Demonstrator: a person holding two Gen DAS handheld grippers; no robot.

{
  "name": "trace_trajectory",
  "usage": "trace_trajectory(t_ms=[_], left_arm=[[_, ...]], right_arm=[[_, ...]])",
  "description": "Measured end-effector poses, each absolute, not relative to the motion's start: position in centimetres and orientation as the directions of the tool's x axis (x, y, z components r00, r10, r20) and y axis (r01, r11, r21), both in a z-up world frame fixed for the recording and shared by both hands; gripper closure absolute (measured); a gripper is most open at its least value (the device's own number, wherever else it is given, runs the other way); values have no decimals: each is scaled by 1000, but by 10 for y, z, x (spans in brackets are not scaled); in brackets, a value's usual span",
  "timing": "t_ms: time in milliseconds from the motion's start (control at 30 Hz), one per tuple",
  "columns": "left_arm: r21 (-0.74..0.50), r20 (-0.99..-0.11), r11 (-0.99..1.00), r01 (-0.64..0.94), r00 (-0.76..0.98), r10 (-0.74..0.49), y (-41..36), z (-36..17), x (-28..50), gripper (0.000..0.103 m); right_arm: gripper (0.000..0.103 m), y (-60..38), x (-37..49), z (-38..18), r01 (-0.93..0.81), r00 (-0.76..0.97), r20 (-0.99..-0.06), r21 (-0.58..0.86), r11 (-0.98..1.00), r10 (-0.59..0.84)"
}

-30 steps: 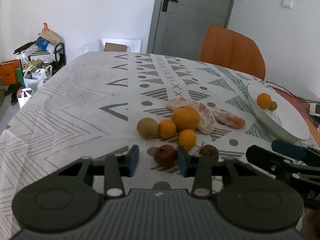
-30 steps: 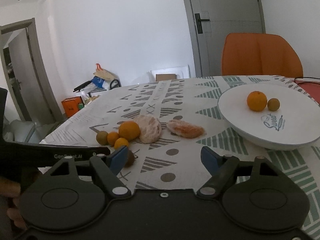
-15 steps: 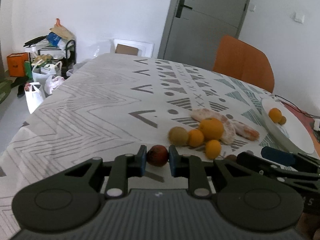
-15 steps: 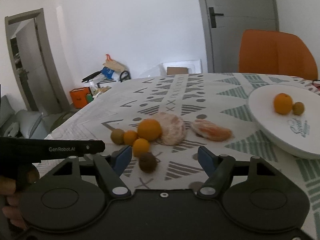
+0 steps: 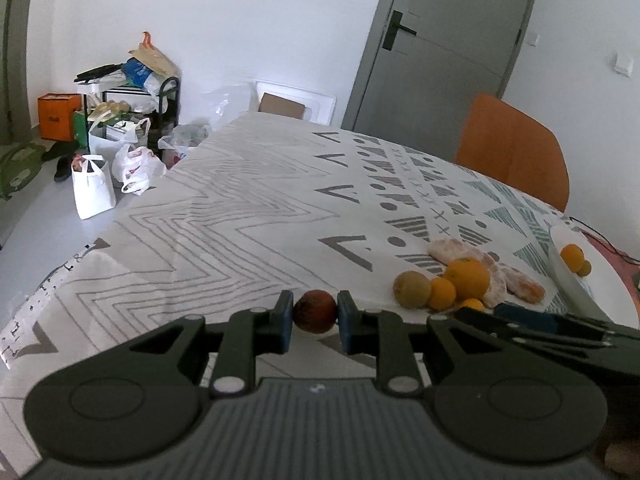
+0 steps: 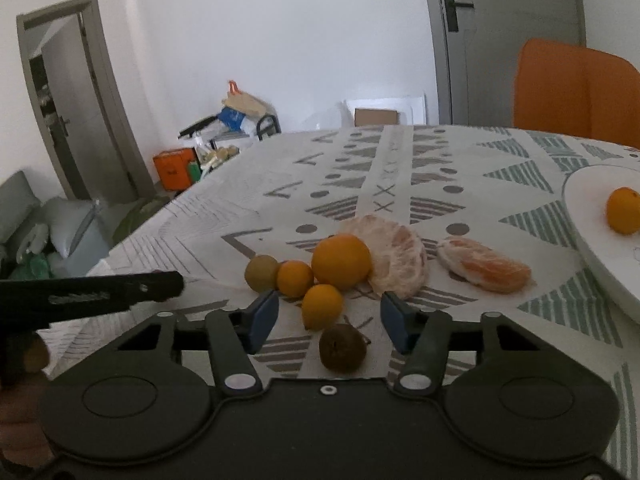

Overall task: Organize fruits
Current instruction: 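Grasp the red plum with the left gripper while the right gripper grasps a mandarin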

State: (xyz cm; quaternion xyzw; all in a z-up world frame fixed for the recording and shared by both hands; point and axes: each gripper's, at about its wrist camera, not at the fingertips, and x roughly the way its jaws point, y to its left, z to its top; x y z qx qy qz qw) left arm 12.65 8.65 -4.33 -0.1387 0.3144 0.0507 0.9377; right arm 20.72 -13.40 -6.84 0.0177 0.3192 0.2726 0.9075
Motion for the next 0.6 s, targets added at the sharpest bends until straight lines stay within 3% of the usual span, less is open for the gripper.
trace_trajectory(t_ms=[33,67,100,600], left_arm=[[-230,-603,956,-184,797,9,88,-43,127,81],[-231,-603,955,-185,798,9,88,-43,127,81],[-232,-603,955,-186,798,9,88,-43,127,81],[-214,-584,970,-113,811,-34,57,-34,132,81]], right_arm=[[64,-132,208,-69,-486,649,-569,202,851,506],[79,-131,209,-70,-487,651,-569,193,852,502],[82,-132,209,-69,-493,646,-570,198,847,508],[82,-178,190,-48,-446,714,-485,241,862,505]])
